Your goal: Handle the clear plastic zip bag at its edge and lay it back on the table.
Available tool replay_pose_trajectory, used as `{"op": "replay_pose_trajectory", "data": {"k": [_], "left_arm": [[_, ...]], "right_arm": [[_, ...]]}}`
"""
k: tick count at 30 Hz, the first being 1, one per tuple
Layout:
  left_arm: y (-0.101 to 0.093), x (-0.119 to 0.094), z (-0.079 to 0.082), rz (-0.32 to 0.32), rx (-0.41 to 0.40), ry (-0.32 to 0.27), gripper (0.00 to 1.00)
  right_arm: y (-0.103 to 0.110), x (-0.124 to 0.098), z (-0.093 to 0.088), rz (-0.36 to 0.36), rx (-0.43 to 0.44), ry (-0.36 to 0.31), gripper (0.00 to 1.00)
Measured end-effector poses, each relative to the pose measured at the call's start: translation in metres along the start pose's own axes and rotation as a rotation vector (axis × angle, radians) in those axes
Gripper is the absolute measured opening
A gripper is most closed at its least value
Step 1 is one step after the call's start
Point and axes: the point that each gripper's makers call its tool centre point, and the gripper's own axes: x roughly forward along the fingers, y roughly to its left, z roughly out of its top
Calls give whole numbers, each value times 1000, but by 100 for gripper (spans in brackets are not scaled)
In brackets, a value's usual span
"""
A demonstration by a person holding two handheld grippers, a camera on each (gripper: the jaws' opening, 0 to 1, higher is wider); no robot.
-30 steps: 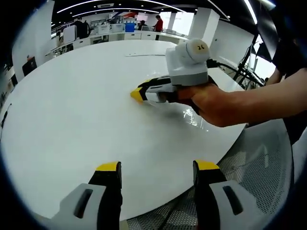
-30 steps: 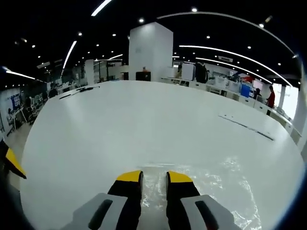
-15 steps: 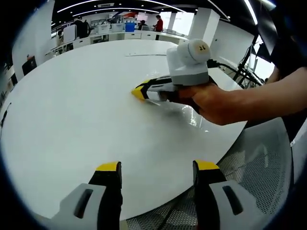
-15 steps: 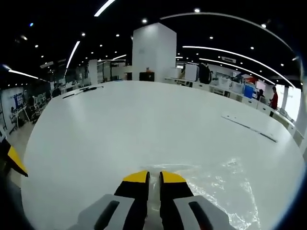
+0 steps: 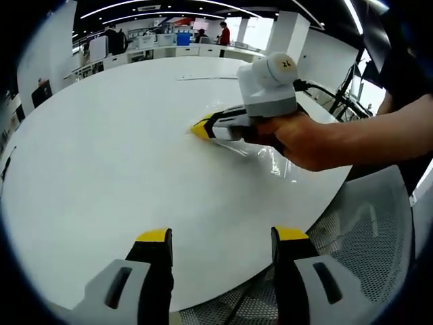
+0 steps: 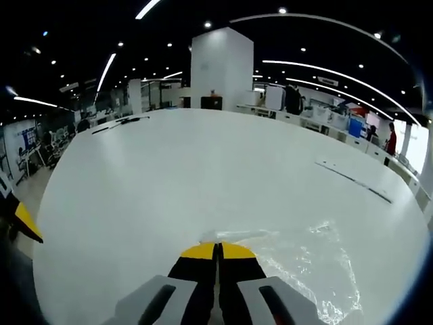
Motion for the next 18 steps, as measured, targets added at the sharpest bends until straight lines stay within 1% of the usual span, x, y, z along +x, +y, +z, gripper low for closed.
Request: {"op": "replay_pose_trajectory", "data": {"k": [3,5,7,9,10,15,18], "left_arm": [[0,0,0,3,9,-2,58],[-1,0,1,5,17,-4,58],[-1,-1,3,11,28,-6,58],[-2,-2,5,14,34,-15,57],[-1,-2,6,14,35,-18,57],[1,-3,10,15,36,-45,57],[2,-5,13,18,32,-64,57]], "right_arm": [[-1,-10,-1,11,2,5,0],[1,-20,3,22,-7,3,0],[3,-27,7,36,-36,-9,0],[4,-30,10,42,-55,-16,0],[5,-37,14,45,-68,-23,0],[8,-46,21,62,-98,-32,0],[12,-56,26,78,-119,-32,0]]}}
